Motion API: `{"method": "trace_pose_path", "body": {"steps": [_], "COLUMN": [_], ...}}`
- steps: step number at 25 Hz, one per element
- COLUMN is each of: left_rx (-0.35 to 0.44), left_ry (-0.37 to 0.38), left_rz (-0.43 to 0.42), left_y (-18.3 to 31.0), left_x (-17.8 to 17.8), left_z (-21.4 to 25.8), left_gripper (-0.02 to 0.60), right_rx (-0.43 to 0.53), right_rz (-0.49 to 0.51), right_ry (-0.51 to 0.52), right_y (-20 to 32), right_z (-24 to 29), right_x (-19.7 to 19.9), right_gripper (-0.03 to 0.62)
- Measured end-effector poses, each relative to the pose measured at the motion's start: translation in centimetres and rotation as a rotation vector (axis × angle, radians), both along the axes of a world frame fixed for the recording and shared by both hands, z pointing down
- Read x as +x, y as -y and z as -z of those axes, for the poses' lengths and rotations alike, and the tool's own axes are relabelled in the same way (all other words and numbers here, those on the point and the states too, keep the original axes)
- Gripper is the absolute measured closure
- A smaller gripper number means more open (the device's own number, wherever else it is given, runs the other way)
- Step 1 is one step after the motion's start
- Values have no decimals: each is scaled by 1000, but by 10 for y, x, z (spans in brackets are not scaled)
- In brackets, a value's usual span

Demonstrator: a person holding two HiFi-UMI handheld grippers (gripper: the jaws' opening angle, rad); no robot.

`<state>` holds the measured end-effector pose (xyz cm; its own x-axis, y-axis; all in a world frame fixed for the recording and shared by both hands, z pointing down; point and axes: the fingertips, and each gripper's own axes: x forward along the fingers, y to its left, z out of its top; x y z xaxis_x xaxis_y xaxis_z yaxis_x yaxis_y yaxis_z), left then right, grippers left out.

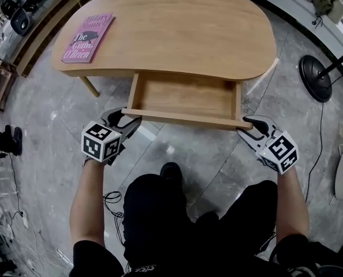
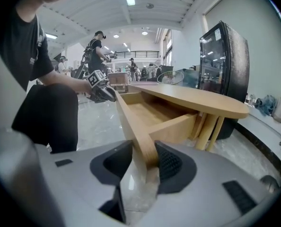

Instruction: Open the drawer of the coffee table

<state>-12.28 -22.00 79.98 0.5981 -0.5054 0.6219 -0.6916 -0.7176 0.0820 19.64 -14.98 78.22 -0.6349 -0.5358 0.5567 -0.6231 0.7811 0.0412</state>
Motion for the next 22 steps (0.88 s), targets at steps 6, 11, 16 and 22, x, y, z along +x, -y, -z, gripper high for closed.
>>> {"method": "trace_pose_path", "body": {"steps": [6,11,16,22], "left_rx": [-9,-12,-20,-46], "left_ry": [18,24,68,93], "left_rz": [-23,-37,-68,-61], "left_y": [-6,-16,-36,-49], "left_x": [-4,-6,-9,-13], "left_z": [-1,-2,-11,-25], "left_gripper": [342,344,368,368], "right_rx": [-2,-3,-19,-40], "right_rz": [37,81,114,161], "right_ry": [6,-27,-65,-107], "right_y": [-14,-26,-38,-55], "right_z": [1,-1,-8,-22], "right_x": [-8,-11,-10,-17], "right_gripper": [455,467,468,482]}}
